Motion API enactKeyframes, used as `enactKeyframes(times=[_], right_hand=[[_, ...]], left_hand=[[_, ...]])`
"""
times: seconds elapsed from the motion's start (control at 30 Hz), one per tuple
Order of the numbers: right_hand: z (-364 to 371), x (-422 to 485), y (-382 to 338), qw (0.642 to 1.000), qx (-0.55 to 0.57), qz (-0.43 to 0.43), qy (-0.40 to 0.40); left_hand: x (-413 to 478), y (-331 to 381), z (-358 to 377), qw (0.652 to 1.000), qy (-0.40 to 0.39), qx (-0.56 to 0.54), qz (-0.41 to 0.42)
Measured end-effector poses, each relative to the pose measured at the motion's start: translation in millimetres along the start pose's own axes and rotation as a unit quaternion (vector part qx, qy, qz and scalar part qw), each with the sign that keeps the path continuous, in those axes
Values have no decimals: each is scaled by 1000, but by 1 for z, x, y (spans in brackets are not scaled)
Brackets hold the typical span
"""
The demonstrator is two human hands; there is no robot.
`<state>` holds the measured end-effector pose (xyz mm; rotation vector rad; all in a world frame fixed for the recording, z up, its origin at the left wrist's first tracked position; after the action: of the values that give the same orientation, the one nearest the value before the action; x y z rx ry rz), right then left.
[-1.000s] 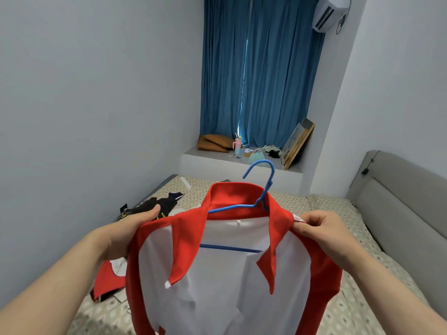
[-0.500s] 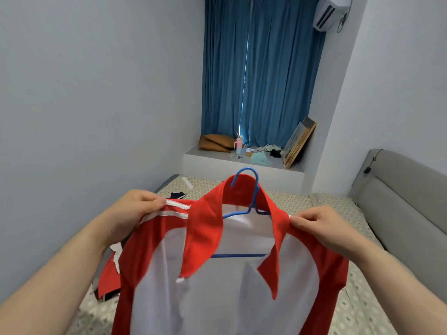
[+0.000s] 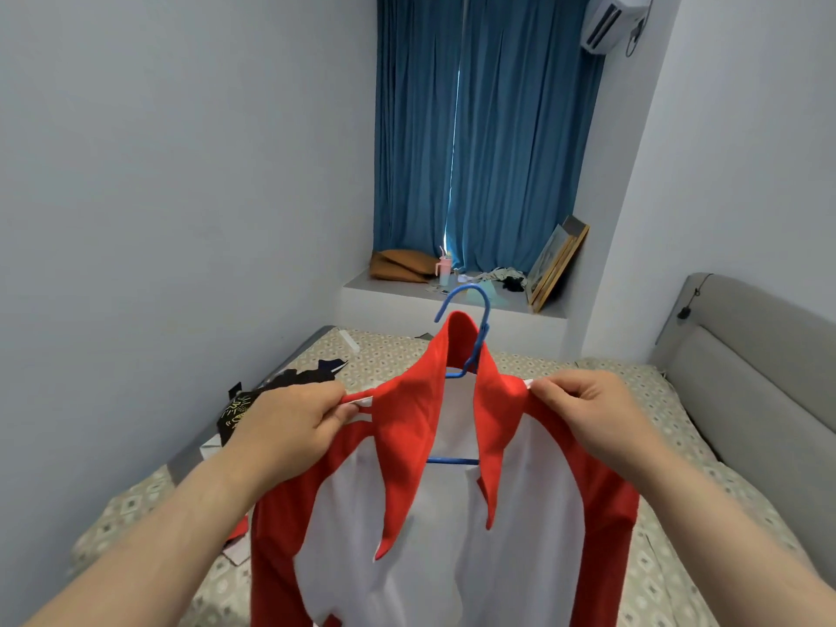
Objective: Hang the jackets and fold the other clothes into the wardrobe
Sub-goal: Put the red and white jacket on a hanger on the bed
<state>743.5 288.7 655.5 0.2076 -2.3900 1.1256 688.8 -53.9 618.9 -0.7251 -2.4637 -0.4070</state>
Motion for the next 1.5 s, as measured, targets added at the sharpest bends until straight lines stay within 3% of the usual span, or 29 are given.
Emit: enactKeyframes(times=[0.1, 0.23, 0.33, 0.4, 0.63, 0.8, 0.93, 1.03, 1.13, 1.23, 1.3, 1.4, 1.5], right_hand=[[10, 1, -11, 991, -89, -92, 44], [8, -1, -10, 988, -104, -110, 9], [-13, -1, 7, 995, -67, -23, -70], [-34, -3, 19, 991, 30, 58, -117], [-74, 7, 61, 929, 194, 222, -224], [-90, 11, 102, 901, 208, 267, -272], [-107, 4, 127, 833, 306, 297, -353], [-118, 5, 138, 817, 344, 330, -324], [-129, 12, 149, 835, 339, 329, -282], [-145, 19, 160, 897, 224, 256, -284], [-158, 22, 166, 934, 154, 213, -240], [-172, 27, 165, 981, 7, 114, -153], [-180, 28, 165, 991, -117, 19, -62]], left_hand=[[2, 3, 1, 1000, 9, -17, 5], [4, -4, -8, 998, 50, -37, -2], [5, -10, -16, 996, 77, -33, -11], [8, -10, -20, 996, 88, -29, -18], [34, 0, -27, 995, 87, 16, -40], [43, 25, -22, 994, 89, 38, -46], [52, 49, -20, 993, 78, 48, -68], [57, 67, -14, 992, 80, 58, -84], [58, 83, -6, 989, 84, 67, -101], [54, 96, 2, 988, 73, 68, -115], [54, 110, 5, 989, 66, 83, -106], [58, 136, 10, 983, 72, 170, -11], [65, 155, 13, 978, 103, 179, -20]])
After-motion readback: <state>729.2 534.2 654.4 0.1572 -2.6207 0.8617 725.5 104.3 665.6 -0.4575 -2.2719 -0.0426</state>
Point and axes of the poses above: each hand's wrist, its own x-axis towards the middle knuckle, its own z-axis out of the palm, y = z × x, the point moved 1 cm from there along x, towards the middle knuckle, and after that the axes turned 1 degree about z, right-handed, at the moved point
